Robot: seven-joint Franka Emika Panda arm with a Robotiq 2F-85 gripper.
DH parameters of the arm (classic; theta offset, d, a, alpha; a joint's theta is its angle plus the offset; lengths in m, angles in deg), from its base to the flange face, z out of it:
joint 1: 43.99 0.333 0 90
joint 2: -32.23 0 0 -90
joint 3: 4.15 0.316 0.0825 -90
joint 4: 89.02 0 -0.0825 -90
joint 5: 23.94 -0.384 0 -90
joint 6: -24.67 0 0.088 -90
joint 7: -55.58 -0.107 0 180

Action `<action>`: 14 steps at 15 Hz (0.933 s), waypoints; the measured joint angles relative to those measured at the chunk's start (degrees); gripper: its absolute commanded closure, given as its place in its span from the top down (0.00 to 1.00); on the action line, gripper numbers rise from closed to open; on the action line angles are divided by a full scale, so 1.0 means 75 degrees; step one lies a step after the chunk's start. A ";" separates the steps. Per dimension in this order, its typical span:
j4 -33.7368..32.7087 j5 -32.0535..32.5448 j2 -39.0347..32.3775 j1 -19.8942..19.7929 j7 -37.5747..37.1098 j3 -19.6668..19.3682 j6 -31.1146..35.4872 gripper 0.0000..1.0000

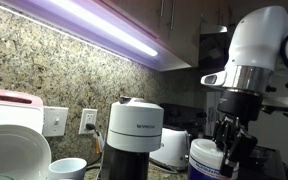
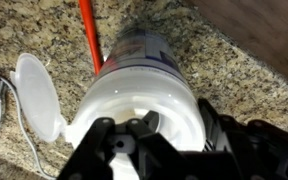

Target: Move the bottle to the right

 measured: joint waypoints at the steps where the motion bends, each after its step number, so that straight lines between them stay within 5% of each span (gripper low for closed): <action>1: -0.0057 -0.0204 -0.0037 -0.0004 0.0131 0.0027 -0.0029 0.15; 3: -0.0137 -0.0826 -0.0091 -0.0053 0.0686 0.0140 -0.0045 0.24; 4: -0.0179 -0.1047 -0.0113 -0.0086 0.0907 0.0196 -0.0076 0.64; 6: -0.0274 -0.1246 -0.0138 -0.0100 0.1058 0.0238 -0.0243 0.62; 11: -0.0382 -0.1044 -0.0181 -0.0092 0.0832 0.0182 -0.0680 0.98; 14: -0.0404 -0.0645 -0.0194 -0.0079 0.0428 0.0132 -0.0847 1.00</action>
